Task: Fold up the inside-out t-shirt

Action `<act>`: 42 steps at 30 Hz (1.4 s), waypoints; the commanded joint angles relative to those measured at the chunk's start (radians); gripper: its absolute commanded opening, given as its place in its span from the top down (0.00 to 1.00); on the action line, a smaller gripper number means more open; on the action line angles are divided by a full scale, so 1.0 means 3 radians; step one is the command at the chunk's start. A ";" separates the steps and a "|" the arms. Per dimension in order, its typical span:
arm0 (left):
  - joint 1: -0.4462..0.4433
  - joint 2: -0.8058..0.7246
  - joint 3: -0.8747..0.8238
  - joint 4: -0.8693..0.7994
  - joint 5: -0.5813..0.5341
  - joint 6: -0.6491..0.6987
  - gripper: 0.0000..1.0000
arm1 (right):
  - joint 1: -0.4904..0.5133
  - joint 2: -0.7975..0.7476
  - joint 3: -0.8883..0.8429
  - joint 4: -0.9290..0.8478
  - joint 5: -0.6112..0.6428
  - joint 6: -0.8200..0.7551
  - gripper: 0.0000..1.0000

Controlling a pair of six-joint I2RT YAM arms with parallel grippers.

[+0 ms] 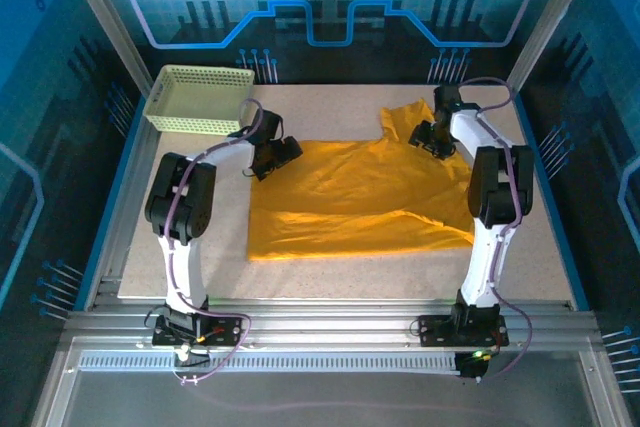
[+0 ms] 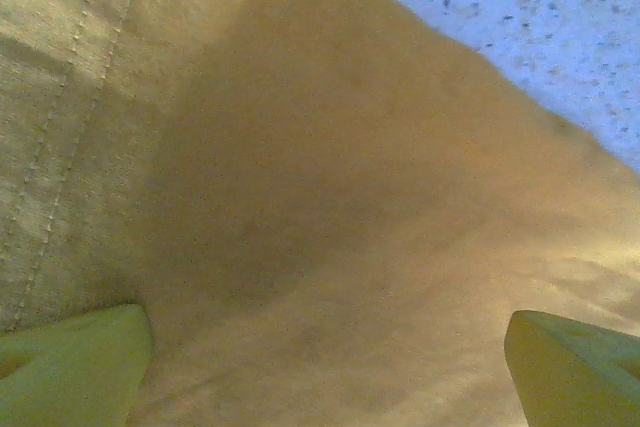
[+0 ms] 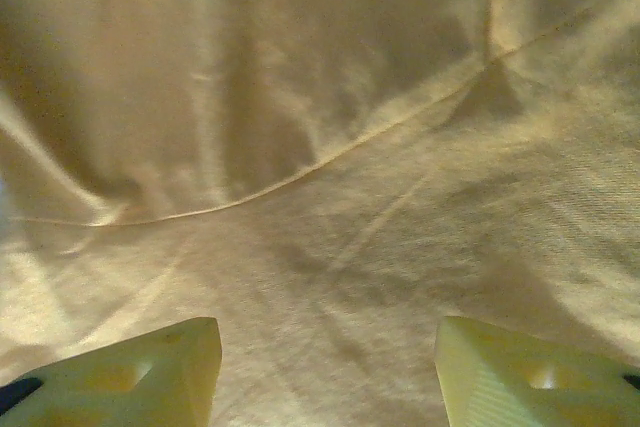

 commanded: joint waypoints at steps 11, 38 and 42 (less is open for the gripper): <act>-0.0279 -0.0062 -0.0112 -0.0035 0.0171 -0.0048 0.07 | -0.0632 -0.0312 -0.0648 -0.0008 0.0302 0.0441 0.41; 0.0073 0.1163 0.2203 -0.1396 -0.0889 0.0661 0.14 | -0.0181 0.0082 0.0888 -0.0179 0.0208 -0.0358 0.39; 0.0080 0.1262 0.2273 -0.1430 -0.0863 0.0648 0.21 | -0.0176 0.0191 0.0987 -0.0134 0.0188 -0.0413 0.37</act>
